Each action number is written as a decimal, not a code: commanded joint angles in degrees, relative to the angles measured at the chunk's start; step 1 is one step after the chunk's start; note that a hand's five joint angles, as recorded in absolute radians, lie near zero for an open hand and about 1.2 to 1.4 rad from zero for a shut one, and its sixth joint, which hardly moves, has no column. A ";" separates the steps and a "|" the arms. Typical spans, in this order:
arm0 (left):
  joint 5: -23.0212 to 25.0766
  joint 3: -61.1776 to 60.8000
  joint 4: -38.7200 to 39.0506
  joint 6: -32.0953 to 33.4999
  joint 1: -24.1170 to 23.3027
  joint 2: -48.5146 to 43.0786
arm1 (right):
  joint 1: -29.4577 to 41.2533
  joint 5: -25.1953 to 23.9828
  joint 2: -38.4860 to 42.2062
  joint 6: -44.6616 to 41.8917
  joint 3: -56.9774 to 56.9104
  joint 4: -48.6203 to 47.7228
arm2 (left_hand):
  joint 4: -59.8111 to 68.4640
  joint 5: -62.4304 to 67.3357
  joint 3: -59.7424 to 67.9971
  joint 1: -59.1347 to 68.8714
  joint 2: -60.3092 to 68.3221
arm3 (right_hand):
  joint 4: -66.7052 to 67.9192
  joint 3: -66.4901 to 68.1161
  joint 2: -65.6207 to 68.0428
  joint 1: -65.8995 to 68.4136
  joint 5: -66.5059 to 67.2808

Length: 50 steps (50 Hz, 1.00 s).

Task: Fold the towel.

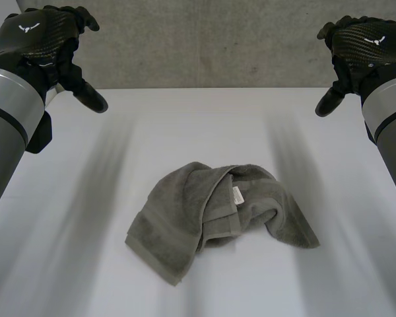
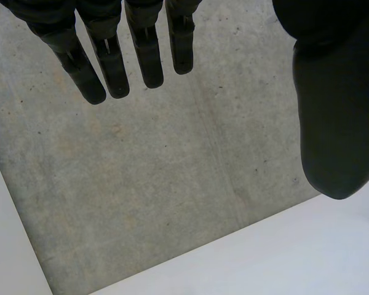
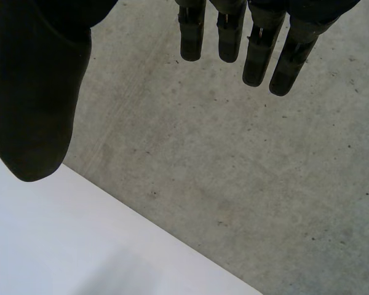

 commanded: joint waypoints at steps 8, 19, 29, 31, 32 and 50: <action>1.30 -2.36 -0.16 0.10 -2.34 -2.24 | -1.32 -4.26 1.37 -1.70 -2.28 2.26 | -2.72 -10.32 -1.64 -2.38 -3.27 | -4.28 -3.69 -3.93 -3.06 -3.28; 5.00 -5.26 -0.52 -0.33 -10.51 -15.06 | -6.42 -21.76 14.19 -6.97 -8.78 20.11 | -4.73 -12.32 -3.64 -4.39 -5.27 | -4.28 -3.69 -3.93 -3.06 -3.28; 2.89 -4.91 0.97 -1.38 -13.16 -27.46 | -6.07 -21.77 25.81 -11.11 -10.99 25.48 | -5.57 -13.17 -4.49 -5.23 -6.12 | -4.28 -3.69 -3.93 -3.06 -3.28; 2.71 -4.83 1.77 -2.27 -13.16 -28.53 | -5.98 -21.68 27.22 -12.07 -11.08 26.45 | -5.40 -13.00 -4.32 -5.06 -5.95 | -2.35 -1.76 -2.00 -1.13 -1.35; 2.63 -4.83 2.55 -3.31 -13.25 -29.14 | -5.81 -21.60 28.27 -12.59 -11.42 27.06 | -5.40 -13.00 -4.32 -5.06 -5.95 | 2.65 3.24 3.00 3.86 3.65; -2.56 -3.07 5.81 -8.16 -13.95 -33.36 | -5.46 -21.51 28.98 -11.98 -11.69 26.63 | 44.89 37.30 45.98 45.23 44.35 | 65.72 66.31 66.07 66.94 66.72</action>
